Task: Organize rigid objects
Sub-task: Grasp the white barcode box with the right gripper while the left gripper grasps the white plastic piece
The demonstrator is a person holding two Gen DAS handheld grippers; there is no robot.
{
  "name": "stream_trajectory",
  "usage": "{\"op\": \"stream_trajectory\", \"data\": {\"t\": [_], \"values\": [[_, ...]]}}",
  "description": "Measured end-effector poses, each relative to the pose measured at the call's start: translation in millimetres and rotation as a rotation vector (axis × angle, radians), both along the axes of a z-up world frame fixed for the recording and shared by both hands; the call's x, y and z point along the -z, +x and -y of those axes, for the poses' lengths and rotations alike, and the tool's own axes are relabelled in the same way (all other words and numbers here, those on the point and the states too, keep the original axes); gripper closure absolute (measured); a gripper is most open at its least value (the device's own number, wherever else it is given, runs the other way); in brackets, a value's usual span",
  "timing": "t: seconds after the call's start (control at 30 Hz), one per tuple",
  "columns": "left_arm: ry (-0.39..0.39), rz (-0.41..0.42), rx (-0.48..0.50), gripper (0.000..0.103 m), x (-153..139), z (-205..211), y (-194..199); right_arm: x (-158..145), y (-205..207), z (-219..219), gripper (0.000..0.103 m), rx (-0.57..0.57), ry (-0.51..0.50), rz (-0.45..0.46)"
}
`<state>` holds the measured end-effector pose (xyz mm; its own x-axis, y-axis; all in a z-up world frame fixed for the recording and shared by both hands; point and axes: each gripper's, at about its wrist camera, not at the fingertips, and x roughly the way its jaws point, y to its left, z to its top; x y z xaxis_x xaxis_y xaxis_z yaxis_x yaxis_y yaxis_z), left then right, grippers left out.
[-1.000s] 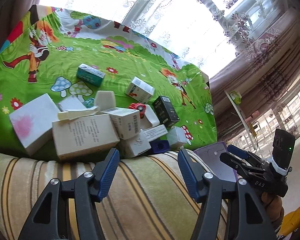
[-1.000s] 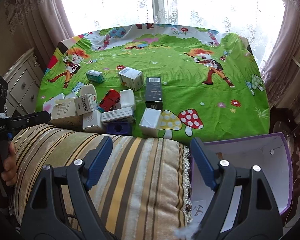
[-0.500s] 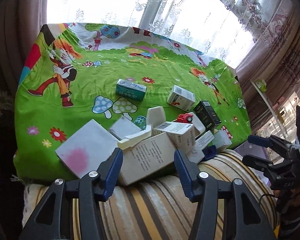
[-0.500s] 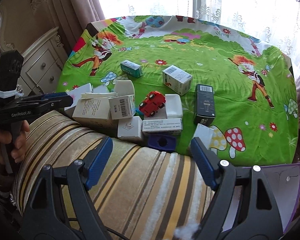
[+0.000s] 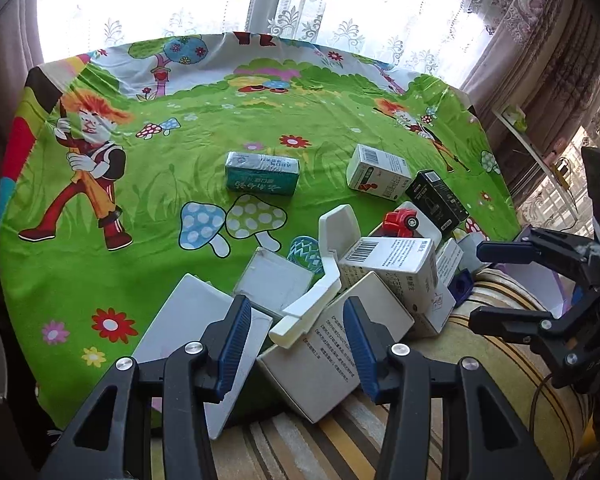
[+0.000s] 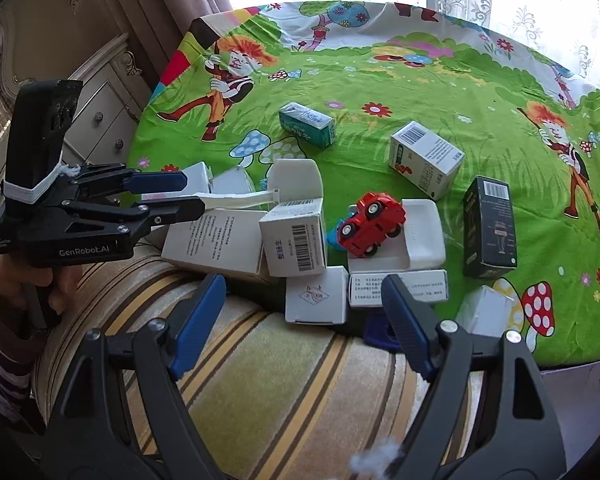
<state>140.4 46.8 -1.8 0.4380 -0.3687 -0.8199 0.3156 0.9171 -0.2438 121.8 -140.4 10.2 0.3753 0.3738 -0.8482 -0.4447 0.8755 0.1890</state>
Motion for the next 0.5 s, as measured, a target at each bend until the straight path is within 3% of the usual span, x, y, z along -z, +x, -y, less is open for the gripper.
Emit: {"op": "stream_trajectory", "data": {"t": [0.17, 0.5], "values": [[-0.069, -0.034, 0.018, 0.058, 9, -5, 8, 7, 13, -12, 0.02, -0.001, 0.014, -0.014], [-0.124, -0.084, 0.051, 0.072, 19, -5, 15, 23, 34, -21, 0.024, 0.015, 0.004, -0.048]]}}
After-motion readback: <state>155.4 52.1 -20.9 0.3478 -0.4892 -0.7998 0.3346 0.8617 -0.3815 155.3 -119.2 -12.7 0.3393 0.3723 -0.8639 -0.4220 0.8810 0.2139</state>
